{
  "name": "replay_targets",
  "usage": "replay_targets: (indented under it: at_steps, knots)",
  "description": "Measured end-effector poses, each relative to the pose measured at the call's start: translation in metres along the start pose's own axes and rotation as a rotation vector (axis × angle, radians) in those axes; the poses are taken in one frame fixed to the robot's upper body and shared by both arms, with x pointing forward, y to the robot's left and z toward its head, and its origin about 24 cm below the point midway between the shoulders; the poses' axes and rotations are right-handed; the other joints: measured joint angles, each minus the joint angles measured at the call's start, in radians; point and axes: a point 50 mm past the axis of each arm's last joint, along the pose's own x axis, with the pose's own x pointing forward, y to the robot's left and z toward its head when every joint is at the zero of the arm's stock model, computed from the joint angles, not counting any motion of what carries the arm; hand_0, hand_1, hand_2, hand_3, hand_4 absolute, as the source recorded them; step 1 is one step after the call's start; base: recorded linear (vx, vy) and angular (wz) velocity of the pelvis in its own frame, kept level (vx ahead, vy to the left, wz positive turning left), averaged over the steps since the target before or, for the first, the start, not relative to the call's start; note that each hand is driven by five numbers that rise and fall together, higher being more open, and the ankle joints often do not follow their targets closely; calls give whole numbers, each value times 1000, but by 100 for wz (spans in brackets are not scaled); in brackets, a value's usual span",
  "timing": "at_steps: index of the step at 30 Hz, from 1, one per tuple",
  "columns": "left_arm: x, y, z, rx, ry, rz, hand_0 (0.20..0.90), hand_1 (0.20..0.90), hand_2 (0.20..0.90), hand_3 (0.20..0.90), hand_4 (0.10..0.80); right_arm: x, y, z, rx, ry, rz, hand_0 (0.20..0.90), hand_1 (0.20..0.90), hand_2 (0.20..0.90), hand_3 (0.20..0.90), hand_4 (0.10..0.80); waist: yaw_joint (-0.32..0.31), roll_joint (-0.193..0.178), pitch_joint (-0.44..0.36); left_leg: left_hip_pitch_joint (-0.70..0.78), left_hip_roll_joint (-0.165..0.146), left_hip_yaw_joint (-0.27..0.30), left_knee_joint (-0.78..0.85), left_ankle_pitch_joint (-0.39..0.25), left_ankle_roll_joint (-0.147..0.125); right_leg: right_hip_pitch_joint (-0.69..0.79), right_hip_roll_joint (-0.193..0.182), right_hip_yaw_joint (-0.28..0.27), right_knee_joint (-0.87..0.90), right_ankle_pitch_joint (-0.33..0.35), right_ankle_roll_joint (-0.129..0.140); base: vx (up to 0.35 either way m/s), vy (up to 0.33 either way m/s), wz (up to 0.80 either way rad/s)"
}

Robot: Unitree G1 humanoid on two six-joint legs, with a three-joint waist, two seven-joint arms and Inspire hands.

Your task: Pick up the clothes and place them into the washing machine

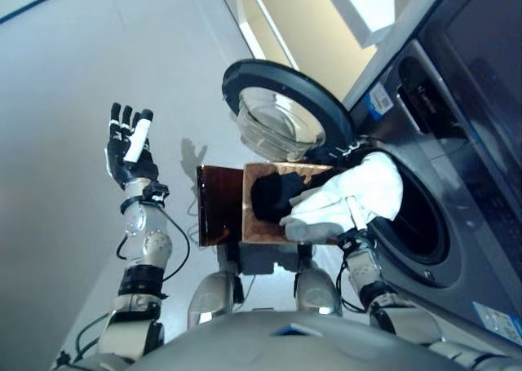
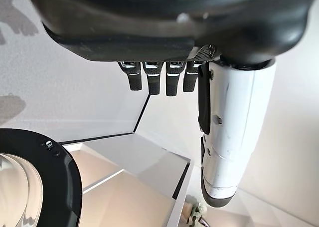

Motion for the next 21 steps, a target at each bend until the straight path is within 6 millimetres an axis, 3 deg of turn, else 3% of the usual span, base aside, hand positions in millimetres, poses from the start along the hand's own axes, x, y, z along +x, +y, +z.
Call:
replay_targets:
  at_steps: [8, 12, 21]
  knots:
    - [6, -9, 10, -36, -51, -14, 900, 900, 900, 900, 800, 8, 23, 15, 185, -78, -19, 200, 200, 200, 200, 300, 2, 7, 62, -38, -9, 2, 0, 3, 4, -48, -10, 9, 8, 4, 4, -48, 22, -2]
    - [8, -18, 18, -55, -85, -51, 900, 900, 900, 900, 800, 16, 46, 39, 259, -147, -5, 200, 200, 200, 200, 300, 5, 21, 78, -102, -18, 2, 0, 13, 10, -117, -18, 25, 9, 22, 11, -28, 10, -5]
    - [13, -37, 38, -99, -191, -120, 900, 900, 900, 900, 800, 20, 54, 71, 397, -256, -40, 200, 200, 200, 200, 300, 29, 36, 101, -156, -25, -15, 0, 21, 11, -170, -25, 21, 11, 28, 14, -9, 2, 3]
